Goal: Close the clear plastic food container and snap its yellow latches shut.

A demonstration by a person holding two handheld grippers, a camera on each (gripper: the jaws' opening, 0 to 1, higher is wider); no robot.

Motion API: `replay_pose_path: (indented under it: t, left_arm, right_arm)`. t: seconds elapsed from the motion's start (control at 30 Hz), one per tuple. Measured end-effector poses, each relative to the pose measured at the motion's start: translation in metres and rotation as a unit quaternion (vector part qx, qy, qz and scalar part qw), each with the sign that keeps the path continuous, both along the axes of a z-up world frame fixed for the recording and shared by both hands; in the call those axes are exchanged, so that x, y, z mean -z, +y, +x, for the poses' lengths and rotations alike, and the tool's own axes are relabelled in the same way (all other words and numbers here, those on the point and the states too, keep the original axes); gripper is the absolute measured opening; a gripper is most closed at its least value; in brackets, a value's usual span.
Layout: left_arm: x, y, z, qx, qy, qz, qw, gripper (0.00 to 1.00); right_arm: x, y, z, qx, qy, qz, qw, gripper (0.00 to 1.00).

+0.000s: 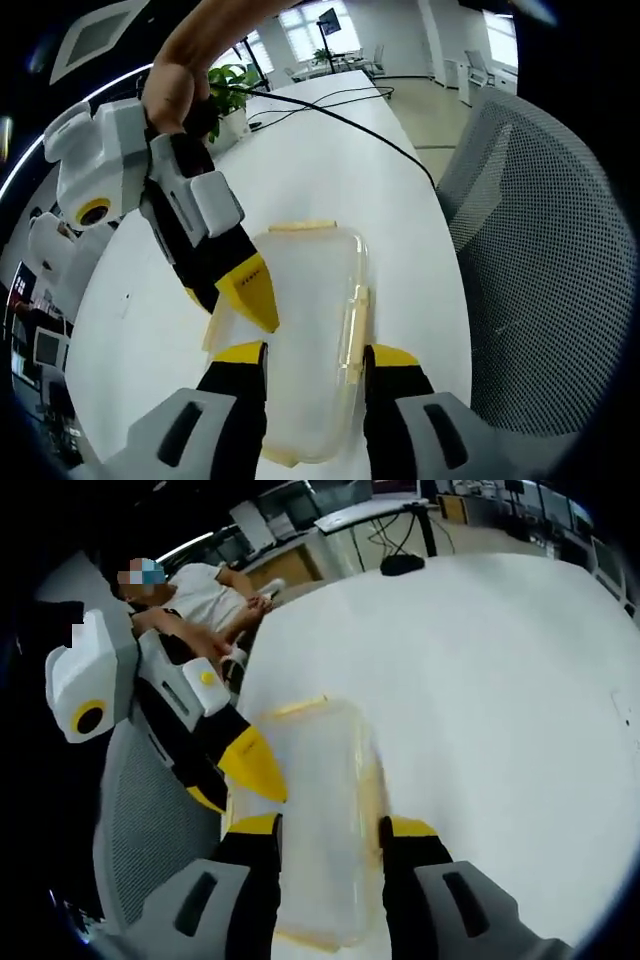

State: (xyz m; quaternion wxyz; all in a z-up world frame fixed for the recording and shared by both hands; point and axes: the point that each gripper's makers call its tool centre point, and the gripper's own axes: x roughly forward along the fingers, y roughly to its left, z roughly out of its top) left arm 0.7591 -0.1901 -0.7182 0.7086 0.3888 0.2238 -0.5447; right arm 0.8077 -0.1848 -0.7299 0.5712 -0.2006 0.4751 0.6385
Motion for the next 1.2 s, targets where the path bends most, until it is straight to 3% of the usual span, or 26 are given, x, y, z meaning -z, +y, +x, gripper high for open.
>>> replay_pose_path:
  t: [0.57,0.8,1.2]
  left_arm:
    - [-0.002,-0.001,0.0,-0.017,-0.012,-0.02,0.9996,0.34]
    - [-0.001,-0.002,-0.001,-0.027,-0.009,-0.021,0.9994,0.42]
    - [-0.013,0.007,-0.004,-0.042,-0.007,-0.036,0.9984,0.41]
  right_arm:
    - [-0.006,0.006,0.001,-0.034,-0.042,0.002,0.9985,0.36]
    - [-0.008,0.005,0.001,-0.035,-0.054,0.0,0.9979,0.36]
    - [-0.014,-0.001,0.005,-0.018,-0.091,0.017,0.9955,0.36]
